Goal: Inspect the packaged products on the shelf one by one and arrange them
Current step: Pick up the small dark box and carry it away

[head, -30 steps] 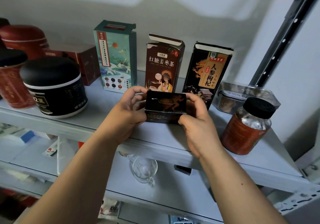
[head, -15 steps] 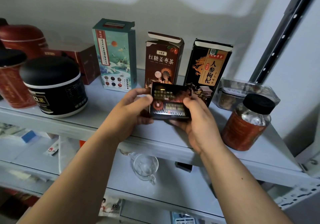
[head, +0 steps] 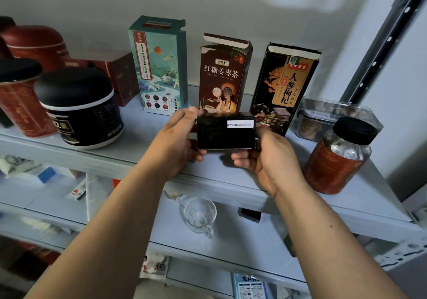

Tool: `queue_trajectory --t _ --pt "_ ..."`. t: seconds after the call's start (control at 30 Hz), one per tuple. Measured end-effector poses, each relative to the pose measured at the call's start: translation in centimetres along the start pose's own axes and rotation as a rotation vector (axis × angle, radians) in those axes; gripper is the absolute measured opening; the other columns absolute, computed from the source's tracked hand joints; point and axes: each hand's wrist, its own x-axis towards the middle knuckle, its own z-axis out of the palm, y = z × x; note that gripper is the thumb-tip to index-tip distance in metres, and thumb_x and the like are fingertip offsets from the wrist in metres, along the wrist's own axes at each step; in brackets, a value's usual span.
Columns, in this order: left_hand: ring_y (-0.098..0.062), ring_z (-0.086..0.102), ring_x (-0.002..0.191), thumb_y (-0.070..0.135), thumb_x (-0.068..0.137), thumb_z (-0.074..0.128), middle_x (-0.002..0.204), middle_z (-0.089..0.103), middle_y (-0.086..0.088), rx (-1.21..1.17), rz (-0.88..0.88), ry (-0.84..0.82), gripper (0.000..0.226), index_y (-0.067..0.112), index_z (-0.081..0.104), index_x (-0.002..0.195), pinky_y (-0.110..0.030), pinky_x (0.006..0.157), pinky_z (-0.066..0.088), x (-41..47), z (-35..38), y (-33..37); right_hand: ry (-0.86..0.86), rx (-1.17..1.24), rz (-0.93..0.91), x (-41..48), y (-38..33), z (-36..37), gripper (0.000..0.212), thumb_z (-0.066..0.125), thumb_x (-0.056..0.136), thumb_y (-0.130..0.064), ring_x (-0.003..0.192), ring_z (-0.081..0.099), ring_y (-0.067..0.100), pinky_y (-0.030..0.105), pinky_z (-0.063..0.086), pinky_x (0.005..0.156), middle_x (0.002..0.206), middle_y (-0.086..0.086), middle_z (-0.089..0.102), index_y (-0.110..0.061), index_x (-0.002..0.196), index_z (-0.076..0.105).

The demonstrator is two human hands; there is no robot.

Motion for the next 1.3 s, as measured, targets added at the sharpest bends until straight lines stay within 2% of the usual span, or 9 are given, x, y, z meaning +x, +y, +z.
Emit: queue_trajectory --t 0.17,0.3,0.53,0.77,0.87,1.0,1.1,1.17,1.3 --pt "-0.021 0.063 0.059 0.044 0.094 0.055 0.098 0.065 -0.018 -0.139 0.012 -0.092 0.053 0.004 0.056 0.129 -0.026 0.050 0.055 -0.1 -0.1 -0.1 0.002 0.085 0.028 0.3 -0.1 -0.2 0.028 0.037 0.110 -0.012 0.048 0.067 0.015 0.022 0.056 0.045 0.064 0.011 0.073 -0.002 0.103 0.062" --pt "-0.018 0.063 0.059 0.039 0.101 0.055 0.088 0.068 -0.014 -0.114 -0.005 -0.092 0.040 0.004 0.060 0.120 -0.023 0.051 0.056 -0.1 -0.1 -0.1 -0.013 0.123 0.041 0.4 0.1 -0.3 0.026 0.040 0.109 -0.013 0.050 0.069 0.016 0.022 0.057 0.046 0.060 0.010 0.070 0.001 0.106 0.061" --pt "-0.018 0.062 0.058 0.049 0.084 0.058 0.082 0.068 -0.013 -0.101 0.008 -0.090 0.067 -0.003 0.055 0.126 -0.024 0.051 0.055 -0.1 0.1 -0.1 -0.017 0.130 0.004 0.9 0.5 -0.5 0.027 0.038 0.110 -0.015 0.046 0.066 0.015 0.024 0.056 0.044 0.053 0.005 0.064 -0.002 0.103 0.060" --pt "-0.032 0.074 0.075 0.033 0.110 0.039 0.106 0.073 -0.027 -0.091 -0.055 -0.089 0.041 0.000 0.056 0.127 -0.029 0.062 0.062 0.2 0.2 -0.4 -0.057 0.111 -0.101 0.7 0.8 -1.1 0.031 0.038 0.098 0.011 0.050 0.065 0.017 0.024 0.056 0.047 0.057 0.006 0.063 -0.006 0.103 0.064" --pt "-0.036 0.075 0.081 0.025 0.112 0.034 0.106 0.074 -0.027 -0.083 -0.055 -0.081 0.038 -0.001 0.051 0.134 -0.029 0.062 0.062 0.2 0.1 -0.6 -0.114 0.034 -0.213 0.3 0.9 -0.9 0.029 0.051 0.095 0.009 0.059 0.067 0.014 0.023 0.053 0.048 0.071 0.005 0.070 -0.013 0.104 0.069" --pt "-0.040 0.062 0.090 0.015 0.111 0.035 0.107 0.064 -0.029 -0.045 -0.028 -0.097 0.026 0.009 0.051 0.130 -0.028 0.060 0.060 0.4 -0.1 -0.8 -0.136 -0.044 -0.295 0.4 1.3 -0.6 0.032 0.069 0.080 -0.016 0.089 0.062 0.022 0.033 0.050 0.077 0.093 0.006 0.067 -0.023 0.112 0.069" --pt "-0.022 0.066 0.070 0.008 0.109 0.040 0.093 0.065 -0.022 -0.016 -0.004 -0.108 0.018 0.014 0.055 0.117 -0.025 0.058 0.060 0.1 0.0 -0.7 -0.147 0.005 -0.259 0.4 1.2 -0.7 0.044 0.070 0.083 -0.014 0.100 0.067 0.024 0.044 0.052 0.092 0.102 0.004 0.073 -0.021 0.126 0.066" --pt "-0.019 0.072 0.068 0.002 0.107 0.044 0.091 0.070 -0.018 -0.020 0.008 -0.137 0.018 0.014 0.056 0.113 -0.024 0.059 0.060 0.0 0.0 -0.6 -0.172 0.020 -0.221 0.5 1.1 -0.9 0.043 0.065 0.095 -0.005 0.095 0.072 0.021 0.052 0.055 0.094 0.099 0.003 0.074 -0.021 0.134 0.061" --pt "-0.043 0.070 0.096 0.007 0.100 0.055 0.103 0.068 -0.027 -0.100 -0.018 -0.173 0.006 0.011 0.058 0.103 -0.040 0.083 0.064 0.1 -0.1 -0.5 -0.186 -0.013 -0.200 0.4 1.0 -0.7 0.048 0.052 0.101 0.003 0.077 0.072 0.010 0.043 0.061 0.081 0.094 0.001 0.071 -0.021 0.141 0.056"
